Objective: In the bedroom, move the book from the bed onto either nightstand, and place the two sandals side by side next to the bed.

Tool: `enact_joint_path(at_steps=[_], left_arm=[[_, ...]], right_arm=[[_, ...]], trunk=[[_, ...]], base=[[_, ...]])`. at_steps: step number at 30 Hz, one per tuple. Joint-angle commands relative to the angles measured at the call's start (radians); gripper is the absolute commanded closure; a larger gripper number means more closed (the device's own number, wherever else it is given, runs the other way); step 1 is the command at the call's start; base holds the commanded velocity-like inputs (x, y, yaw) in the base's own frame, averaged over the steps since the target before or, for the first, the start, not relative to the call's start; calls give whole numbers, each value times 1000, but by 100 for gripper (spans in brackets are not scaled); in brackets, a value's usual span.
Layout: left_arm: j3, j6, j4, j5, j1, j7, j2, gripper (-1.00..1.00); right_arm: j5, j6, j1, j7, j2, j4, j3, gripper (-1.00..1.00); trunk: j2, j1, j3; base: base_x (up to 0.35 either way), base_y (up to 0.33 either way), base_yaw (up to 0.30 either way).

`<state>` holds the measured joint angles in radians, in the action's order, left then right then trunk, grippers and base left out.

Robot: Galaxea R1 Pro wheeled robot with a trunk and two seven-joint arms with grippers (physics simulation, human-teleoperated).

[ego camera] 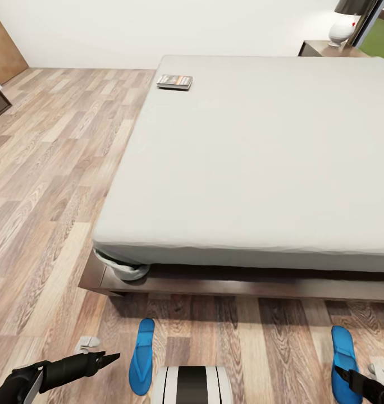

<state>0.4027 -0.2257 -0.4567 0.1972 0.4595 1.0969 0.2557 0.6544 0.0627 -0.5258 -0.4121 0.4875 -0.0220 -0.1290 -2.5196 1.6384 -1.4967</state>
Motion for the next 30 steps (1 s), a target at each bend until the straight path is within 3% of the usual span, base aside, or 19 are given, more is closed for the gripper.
enact_joint_path(at_steps=[1, 3, 7, 17, 30], left_arm=[[8, -11, -1, 8, 0, 7, -1, -100], [8, -10, -1, 8, 1, 6, -2, -100], [8, -9, 0, 8, 0, 6, -3, -100], [8, -11, 0, 7, 0, 6, -2, -100], [7, -11, 0, 8, 1, 6, -1, -100]], right_arm=[[5, 3, 0, 53, 0, -33, -13, 100], [3, 2, 0, 143, 0, -95, -13, 100], [1, 1, 0, 191, 0, -145, -12, 100], [-2, 2, 0, 199, 0, -156, -14, 100], [-3, 1, 0, 199, 0, -154, -27, 100]], trunk=[[0, 0, -1], [0, 0, -1], [0, 0, -1], [0, 0, -1], [0, 0, -1]], base=[[0, 3, 0], [0, 2, 0], [0, 0, 0], [0, 31, 0], [0, 260, 0]])
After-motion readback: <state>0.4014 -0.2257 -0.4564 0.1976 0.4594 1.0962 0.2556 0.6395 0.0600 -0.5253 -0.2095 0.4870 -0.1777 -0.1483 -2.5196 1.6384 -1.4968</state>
